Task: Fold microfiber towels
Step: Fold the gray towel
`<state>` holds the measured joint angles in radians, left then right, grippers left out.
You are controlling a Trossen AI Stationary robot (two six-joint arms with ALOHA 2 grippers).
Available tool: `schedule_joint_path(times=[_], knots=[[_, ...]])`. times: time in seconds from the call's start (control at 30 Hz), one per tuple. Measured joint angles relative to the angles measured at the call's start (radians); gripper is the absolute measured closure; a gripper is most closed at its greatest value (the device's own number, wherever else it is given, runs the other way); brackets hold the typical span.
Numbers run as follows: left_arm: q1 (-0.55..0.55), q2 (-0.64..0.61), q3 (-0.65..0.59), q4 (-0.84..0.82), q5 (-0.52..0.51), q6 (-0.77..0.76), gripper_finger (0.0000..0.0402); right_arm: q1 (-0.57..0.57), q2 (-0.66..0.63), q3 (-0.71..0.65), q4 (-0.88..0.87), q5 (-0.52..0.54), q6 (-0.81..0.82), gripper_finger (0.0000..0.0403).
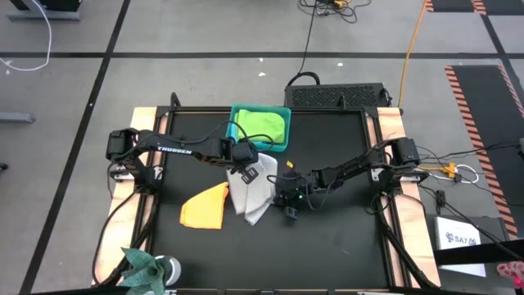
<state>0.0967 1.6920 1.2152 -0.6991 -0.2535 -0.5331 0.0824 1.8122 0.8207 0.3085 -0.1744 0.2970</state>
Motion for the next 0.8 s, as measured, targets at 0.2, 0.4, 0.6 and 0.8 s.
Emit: schedule_joint_path(times=[0.2, 0.4, 0.6, 0.8], knots=[[0.000, 0.000, 0.000, 0.000, 0.002, -0.001, 0.0376, -0.007, -0.051, 0.000, -0.080, -0.013, 0.005, 0.0402], [0.000, 0.000, 0.000, 0.000, 0.014, -0.012, 0.0376, -0.047, -0.173, 0.000, -0.195, -0.003, -0.062, 0.0402], [0.000, 0.000, 0.000, -0.097, 0.121, -0.034, 0.0376, -0.092, -0.254, 0.000, -0.336, 0.046, -0.130, 0.0402], [-0.020, 0.000, 0.000, -0.285, 0.124, -0.077, 0.0375, -0.113, -0.270, 0.000, -0.466, 0.048, -0.208, 0.0403]])
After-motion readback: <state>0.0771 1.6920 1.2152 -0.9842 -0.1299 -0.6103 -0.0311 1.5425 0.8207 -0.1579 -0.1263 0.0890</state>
